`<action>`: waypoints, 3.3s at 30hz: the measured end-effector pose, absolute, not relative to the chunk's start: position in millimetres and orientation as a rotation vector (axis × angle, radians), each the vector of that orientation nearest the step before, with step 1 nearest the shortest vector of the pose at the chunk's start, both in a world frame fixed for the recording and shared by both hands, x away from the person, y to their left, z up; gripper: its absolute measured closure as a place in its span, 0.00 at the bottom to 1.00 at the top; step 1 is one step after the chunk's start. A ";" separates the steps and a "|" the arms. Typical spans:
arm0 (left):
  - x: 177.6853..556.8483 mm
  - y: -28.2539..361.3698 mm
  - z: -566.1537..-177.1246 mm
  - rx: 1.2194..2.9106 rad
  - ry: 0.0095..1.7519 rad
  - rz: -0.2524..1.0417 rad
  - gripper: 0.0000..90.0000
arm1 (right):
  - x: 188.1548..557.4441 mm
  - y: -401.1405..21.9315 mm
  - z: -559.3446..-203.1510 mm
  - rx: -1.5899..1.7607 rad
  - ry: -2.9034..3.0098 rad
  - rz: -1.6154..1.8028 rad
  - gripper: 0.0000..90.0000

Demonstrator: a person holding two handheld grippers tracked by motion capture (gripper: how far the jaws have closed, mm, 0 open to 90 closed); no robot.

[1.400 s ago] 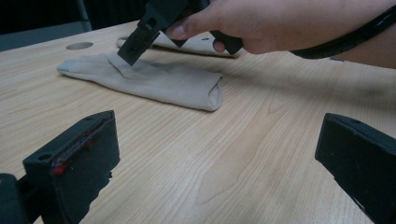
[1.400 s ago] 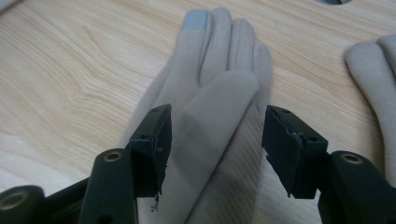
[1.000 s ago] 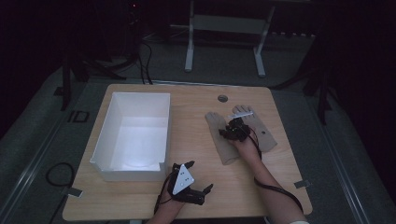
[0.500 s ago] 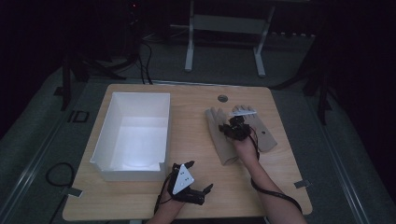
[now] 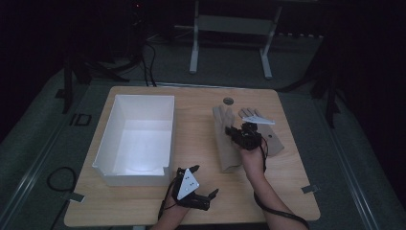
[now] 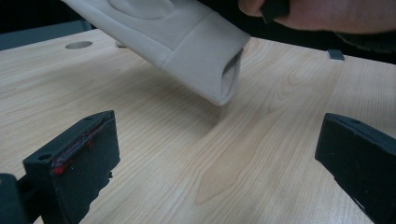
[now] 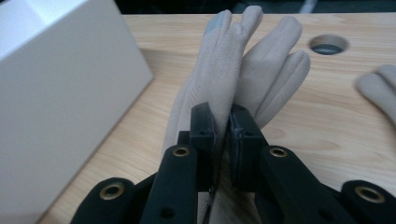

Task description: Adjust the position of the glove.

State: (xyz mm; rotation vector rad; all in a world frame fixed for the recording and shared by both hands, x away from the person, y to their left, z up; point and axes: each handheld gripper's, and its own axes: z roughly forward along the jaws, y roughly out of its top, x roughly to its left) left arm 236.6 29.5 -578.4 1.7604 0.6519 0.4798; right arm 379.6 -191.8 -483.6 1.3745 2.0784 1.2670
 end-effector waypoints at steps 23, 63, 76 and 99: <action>236.0 28.1 -578.1 1.773 0.641 0.479 0.00 | 385.6 -207.0 -563.3 1.494 2.074 1.033 0.83; 236.3 28.1 -578.1 1.770 0.644 0.473 0.00 | 409.3 -321.1 -506.7 1.243 2.120 0.997 0.56; 236.4 28.3 -578.2 1.766 0.648 0.471 0.00 | 444.5 -343.5 -511.7 1.302 2.127 1.025 0.58; 236.9 29.0 -578.3 1.758 0.657 0.465 0.00 | 482.9 -332.2 -556.7 1.336 2.189 0.972 0.64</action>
